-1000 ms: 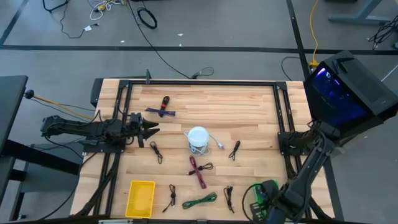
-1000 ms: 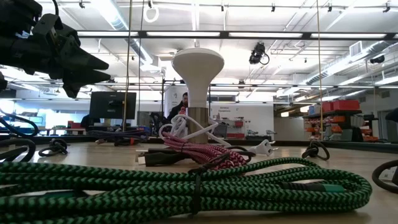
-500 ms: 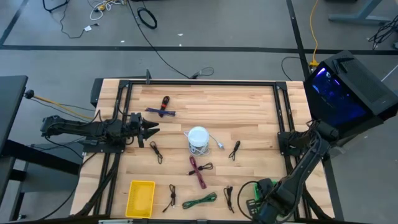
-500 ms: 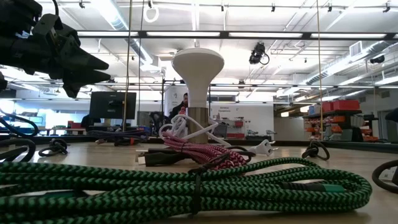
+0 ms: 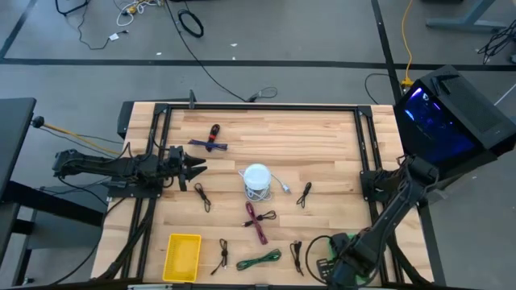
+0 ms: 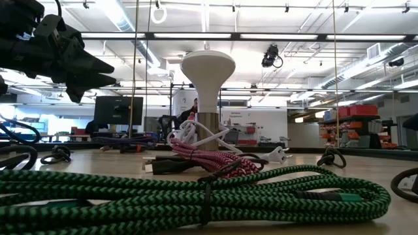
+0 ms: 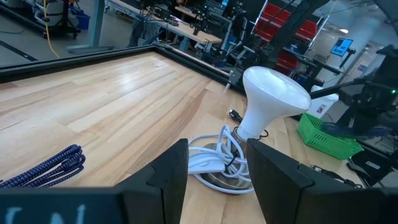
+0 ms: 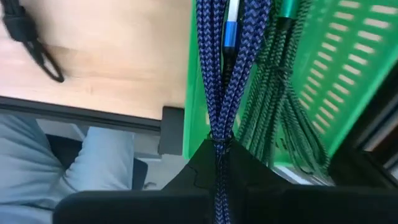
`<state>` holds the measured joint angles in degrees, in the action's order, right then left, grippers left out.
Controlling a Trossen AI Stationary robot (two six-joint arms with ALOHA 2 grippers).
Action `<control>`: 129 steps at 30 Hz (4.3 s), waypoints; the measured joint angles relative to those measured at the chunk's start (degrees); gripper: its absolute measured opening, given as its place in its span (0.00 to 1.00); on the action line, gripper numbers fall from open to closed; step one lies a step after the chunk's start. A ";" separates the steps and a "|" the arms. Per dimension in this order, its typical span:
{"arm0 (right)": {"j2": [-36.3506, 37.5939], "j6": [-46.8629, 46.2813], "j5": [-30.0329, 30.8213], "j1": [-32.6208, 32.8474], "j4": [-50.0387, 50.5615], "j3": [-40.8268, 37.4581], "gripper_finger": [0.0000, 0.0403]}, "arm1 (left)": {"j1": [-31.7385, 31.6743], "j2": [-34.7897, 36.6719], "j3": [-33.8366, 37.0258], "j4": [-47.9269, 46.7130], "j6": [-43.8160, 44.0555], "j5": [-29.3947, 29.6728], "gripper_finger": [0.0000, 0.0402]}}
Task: Pick & Place USB Port
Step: Put the right purple charger cable into the green bin, then put the purple charger cable into the green bin
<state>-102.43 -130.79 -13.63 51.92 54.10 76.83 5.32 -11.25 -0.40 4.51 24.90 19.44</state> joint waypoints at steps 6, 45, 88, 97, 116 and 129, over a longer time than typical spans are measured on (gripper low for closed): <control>0.00 0.65 -2.38 0.00 -1.34 -1.23 0.04 | 0.02 0.00 0.00 -0.02 0.00 0.00 0.42; 5.35 38.55 32.44 -16.26 7.99 -1.22 0.26 | 0.00 0.00 0.00 -0.04 0.03 0.00 0.42; 5.46 95.70 42.95 -30.29 -11.84 -1.24 0.26 | -16.90 -74.89 -43.10 -25.92 -40.55 11.03 0.42; 5.46 95.70 42.69 -29.79 -11.84 -1.24 0.26 | -17.31 -79.31 -43.82 -26.00 -43.39 11.91 0.42; 5.49 95.81 42.69 -29.14 -13.00 -1.24 0.26 | -25.99 -79.60 -43.80 -24.45 -42.04 4.41 0.36; 5.49 95.81 42.67 -29.14 -12.98 -1.24 0.26 | -26.05 -79.60 -43.80 -23.50 -35.88 -2.71 0.08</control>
<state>-96.95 -34.98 29.04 22.79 41.12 75.59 -20.73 -90.85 -44.21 -18.99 -10.98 16.74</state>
